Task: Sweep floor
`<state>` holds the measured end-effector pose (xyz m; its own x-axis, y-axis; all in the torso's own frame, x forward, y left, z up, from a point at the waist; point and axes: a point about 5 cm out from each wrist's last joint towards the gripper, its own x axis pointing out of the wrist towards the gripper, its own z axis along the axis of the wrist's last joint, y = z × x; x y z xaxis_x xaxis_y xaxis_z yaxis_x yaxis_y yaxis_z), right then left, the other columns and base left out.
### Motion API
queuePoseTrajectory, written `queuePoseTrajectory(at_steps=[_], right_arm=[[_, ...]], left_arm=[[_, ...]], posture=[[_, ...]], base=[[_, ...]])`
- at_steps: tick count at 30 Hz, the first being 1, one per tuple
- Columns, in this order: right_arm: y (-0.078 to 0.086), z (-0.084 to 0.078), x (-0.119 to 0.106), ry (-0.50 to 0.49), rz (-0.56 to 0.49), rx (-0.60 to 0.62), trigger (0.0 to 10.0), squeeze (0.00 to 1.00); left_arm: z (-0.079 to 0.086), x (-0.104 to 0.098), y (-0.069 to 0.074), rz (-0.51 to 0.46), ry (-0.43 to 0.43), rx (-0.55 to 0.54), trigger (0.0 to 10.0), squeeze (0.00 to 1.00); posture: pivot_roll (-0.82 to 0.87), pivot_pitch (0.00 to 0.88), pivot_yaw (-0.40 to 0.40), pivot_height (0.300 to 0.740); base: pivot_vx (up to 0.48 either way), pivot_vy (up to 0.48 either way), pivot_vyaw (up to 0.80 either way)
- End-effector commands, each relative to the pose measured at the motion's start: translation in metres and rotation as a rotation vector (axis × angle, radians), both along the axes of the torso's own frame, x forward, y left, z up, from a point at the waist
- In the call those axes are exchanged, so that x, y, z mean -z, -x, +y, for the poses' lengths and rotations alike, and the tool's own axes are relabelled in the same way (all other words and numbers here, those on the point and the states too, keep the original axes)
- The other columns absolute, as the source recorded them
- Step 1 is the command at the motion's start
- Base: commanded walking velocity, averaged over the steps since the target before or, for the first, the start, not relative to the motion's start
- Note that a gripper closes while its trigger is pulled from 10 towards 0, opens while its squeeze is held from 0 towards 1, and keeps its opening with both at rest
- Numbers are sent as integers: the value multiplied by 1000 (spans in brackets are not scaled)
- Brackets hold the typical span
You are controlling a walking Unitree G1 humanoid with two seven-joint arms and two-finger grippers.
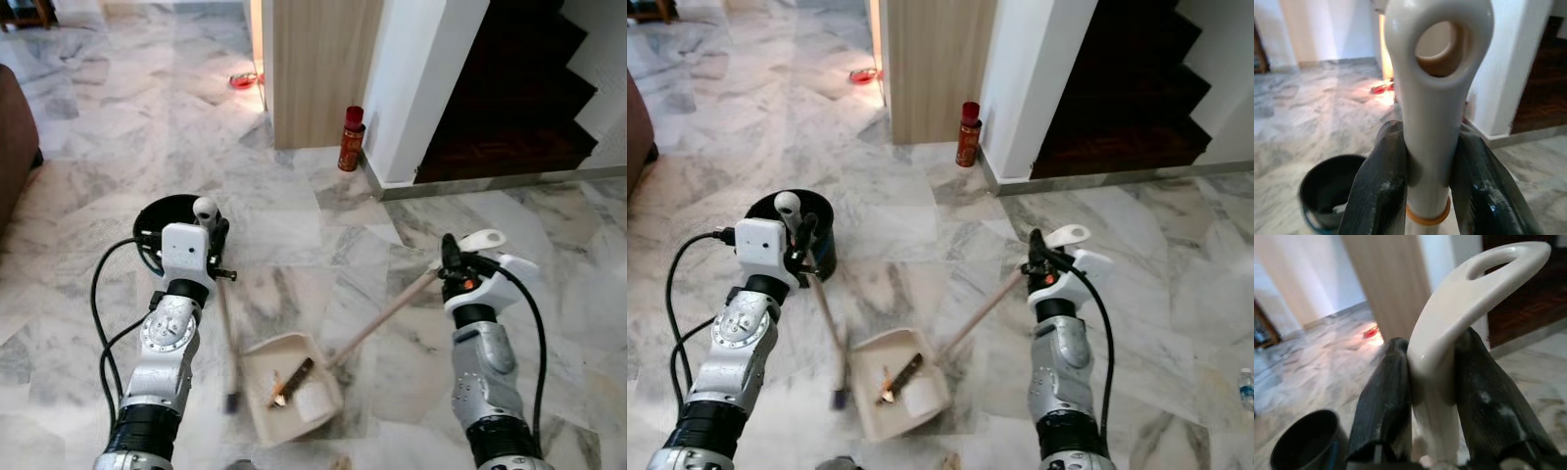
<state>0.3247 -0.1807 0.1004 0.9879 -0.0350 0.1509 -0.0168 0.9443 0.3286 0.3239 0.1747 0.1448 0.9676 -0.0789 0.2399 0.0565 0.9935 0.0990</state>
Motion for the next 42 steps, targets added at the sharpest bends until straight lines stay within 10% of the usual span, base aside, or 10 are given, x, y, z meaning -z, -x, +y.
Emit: queuePoseTrajectory(at_steps=[1, 42], right_arm=[[-2, -4, -9, -32, -47, 19, 10000, 0], [-3, -5, -13, -29, -53, 14, 10000, 0]], left_arm=[[-5, -7, -1, -31, -12, 16, 10000, 0], [-5, -8, -1, -37, -12, 4, 10000, 0]], posture=[[187, 114, -74, 740], [192, 115, -85, 740]], base=[[0, 315, 0], [0, 267, 0]])
